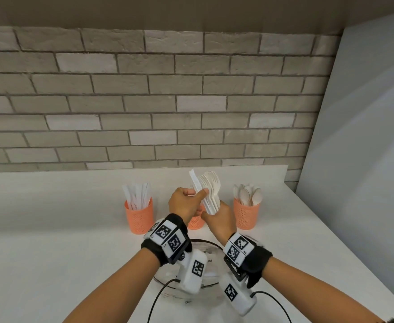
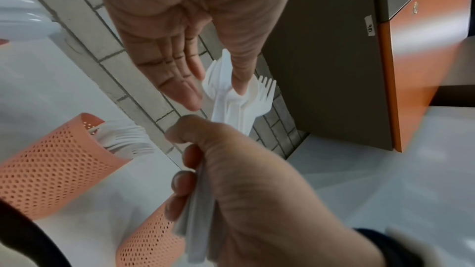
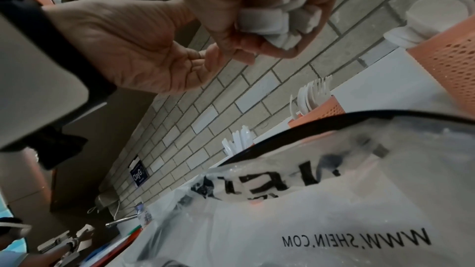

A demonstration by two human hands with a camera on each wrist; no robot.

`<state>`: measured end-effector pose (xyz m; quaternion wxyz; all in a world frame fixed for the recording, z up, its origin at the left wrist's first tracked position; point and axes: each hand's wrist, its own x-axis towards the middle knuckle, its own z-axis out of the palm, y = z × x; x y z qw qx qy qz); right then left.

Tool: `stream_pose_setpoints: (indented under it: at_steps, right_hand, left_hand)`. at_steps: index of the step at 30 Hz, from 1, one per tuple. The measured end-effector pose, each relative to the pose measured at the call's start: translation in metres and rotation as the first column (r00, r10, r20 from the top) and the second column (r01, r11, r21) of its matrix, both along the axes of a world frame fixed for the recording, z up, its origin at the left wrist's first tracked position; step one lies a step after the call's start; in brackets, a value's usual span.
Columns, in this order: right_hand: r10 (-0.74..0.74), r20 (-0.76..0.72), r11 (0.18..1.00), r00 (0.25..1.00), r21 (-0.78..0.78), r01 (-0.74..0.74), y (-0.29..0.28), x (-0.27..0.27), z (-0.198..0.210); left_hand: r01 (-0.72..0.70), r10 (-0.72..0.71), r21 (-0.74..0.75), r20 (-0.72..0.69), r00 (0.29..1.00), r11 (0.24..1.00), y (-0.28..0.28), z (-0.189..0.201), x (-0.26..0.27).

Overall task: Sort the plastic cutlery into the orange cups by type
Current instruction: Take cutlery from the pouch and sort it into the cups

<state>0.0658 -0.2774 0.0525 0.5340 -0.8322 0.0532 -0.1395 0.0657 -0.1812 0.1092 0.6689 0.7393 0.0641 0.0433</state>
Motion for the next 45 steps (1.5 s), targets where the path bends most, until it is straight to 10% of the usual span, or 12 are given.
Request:
stream_pose_setpoints:
  at_steps: [23,33,45]
  right_hand:
    - [0.333,-0.057,0.860,0.941,0.428,-0.279,-0.004,-0.005,-0.006]
    - [0.398,-0.259,0.817,0.880,0.537,-0.212,0.000,0.002,0.002]
    - [0.505,-0.258,0.734,0.824,0.630,-0.252,-0.003,0.025,0.016]
  left_hand:
    - [0.110,-0.095,0.099,-0.144,0.985,0.989,0.017,-0.009,0.016]
    - [0.077,-0.096,-0.115,-0.173,0.980,0.990,0.067,0.008,0.033]
    - [-0.336,0.181,0.408,0.374,0.910,0.849,0.164,0.015,0.092]
